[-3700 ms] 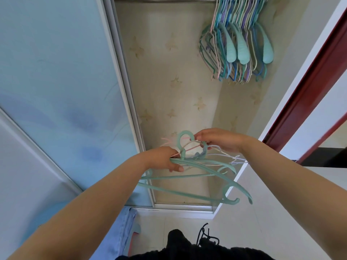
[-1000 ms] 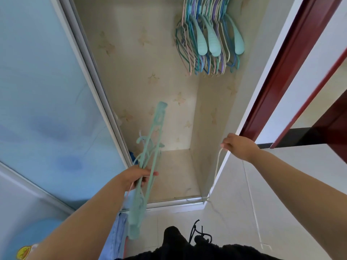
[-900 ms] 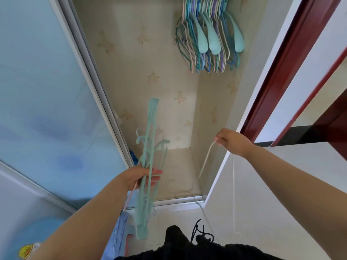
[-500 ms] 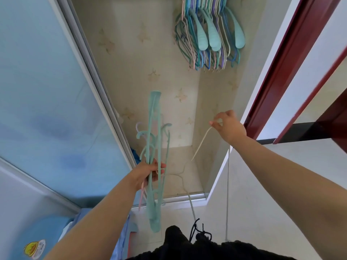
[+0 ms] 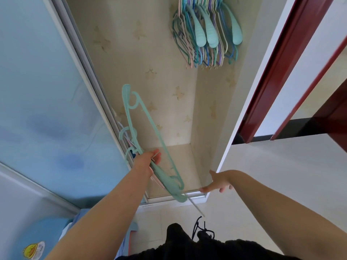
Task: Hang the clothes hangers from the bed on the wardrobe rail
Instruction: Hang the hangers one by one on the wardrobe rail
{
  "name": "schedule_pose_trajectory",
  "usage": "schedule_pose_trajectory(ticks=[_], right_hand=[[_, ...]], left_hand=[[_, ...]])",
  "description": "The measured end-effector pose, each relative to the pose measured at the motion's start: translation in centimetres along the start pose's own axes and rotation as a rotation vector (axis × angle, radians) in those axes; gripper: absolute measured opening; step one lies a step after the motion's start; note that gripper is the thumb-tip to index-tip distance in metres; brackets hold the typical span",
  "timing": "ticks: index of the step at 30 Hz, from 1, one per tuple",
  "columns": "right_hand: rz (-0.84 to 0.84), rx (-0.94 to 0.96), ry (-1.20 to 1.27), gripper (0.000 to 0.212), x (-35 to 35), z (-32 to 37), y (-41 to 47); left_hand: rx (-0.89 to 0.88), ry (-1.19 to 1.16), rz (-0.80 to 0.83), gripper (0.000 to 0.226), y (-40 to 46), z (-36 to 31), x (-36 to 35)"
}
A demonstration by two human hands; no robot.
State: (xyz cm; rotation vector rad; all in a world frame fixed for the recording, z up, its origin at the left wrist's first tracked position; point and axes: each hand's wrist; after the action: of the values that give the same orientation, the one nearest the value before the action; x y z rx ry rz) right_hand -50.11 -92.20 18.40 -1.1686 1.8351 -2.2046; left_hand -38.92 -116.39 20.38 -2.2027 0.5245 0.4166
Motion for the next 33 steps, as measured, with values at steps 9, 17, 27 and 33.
schedule_pose_trajectory(ticks=[9,17,27,33], right_hand=[[0.002,0.119,0.555,0.109,-2.7,0.7,1.1],[-0.138,-0.067,0.642,0.032,-0.7,-1.9,0.8],[-0.336,0.108,1.113,0.044,4.3,1.5,-0.5],[-0.413,0.288,1.299,0.079,15.7,8.2,-5.2]], left_hand=[[0.102,-0.203,0.087,0.005,-0.2,-1.9,-4.0],[0.194,0.147,0.078,0.018,-0.2,-2.8,-3.4],[0.123,0.142,0.184,0.058,1.0,-6.1,-2.9],[0.228,-0.115,0.304,0.043,2.0,-8.5,-3.0]])
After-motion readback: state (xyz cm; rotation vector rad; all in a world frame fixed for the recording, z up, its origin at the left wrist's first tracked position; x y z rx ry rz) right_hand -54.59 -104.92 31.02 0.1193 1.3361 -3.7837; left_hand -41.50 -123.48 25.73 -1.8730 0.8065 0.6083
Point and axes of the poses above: each hand's wrist, its own y-axis towards the middle knuckle, its own x-axis out of the back of the hand, z = x × y, and after that the axes turned 13 degrees about -y, right-handed
